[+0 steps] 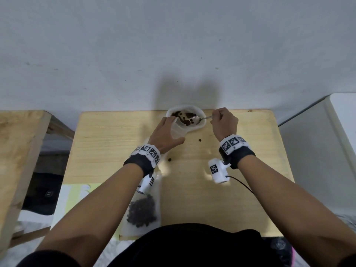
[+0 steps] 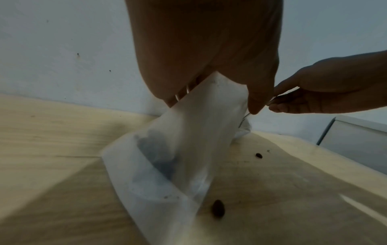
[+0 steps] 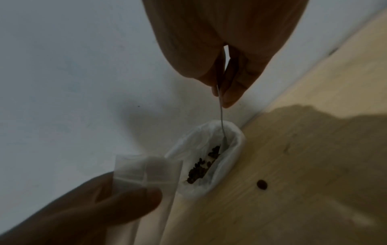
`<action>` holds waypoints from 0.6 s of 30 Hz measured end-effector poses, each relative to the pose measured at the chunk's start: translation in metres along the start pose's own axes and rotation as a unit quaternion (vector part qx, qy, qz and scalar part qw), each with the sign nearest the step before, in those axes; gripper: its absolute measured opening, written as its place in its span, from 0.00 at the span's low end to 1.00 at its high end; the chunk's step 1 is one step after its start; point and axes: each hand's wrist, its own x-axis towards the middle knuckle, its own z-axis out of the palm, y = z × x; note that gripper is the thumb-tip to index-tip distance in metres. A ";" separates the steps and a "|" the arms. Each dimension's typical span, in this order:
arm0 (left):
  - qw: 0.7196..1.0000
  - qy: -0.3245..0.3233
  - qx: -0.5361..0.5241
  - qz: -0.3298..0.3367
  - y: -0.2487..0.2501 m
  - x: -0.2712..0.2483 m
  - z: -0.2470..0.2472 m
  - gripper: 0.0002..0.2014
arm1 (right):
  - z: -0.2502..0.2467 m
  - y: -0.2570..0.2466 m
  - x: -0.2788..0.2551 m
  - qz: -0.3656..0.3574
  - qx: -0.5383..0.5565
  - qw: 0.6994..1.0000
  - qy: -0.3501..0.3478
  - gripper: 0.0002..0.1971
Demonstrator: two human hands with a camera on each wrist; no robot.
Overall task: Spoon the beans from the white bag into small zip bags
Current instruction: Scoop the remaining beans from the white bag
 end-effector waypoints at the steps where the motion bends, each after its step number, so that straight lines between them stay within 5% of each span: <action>1: 1.000 -0.001 -0.001 0.004 -0.001 0.000 0.000 0.42 | 0.001 0.002 0.002 0.023 0.013 1.000 -0.001 0.13; 18: 1.000 -0.012 0.000 0.014 -0.009 0.012 -0.001 0.39 | 0.026 -0.005 0.011 0.069 0.051 0.995 -0.041 0.12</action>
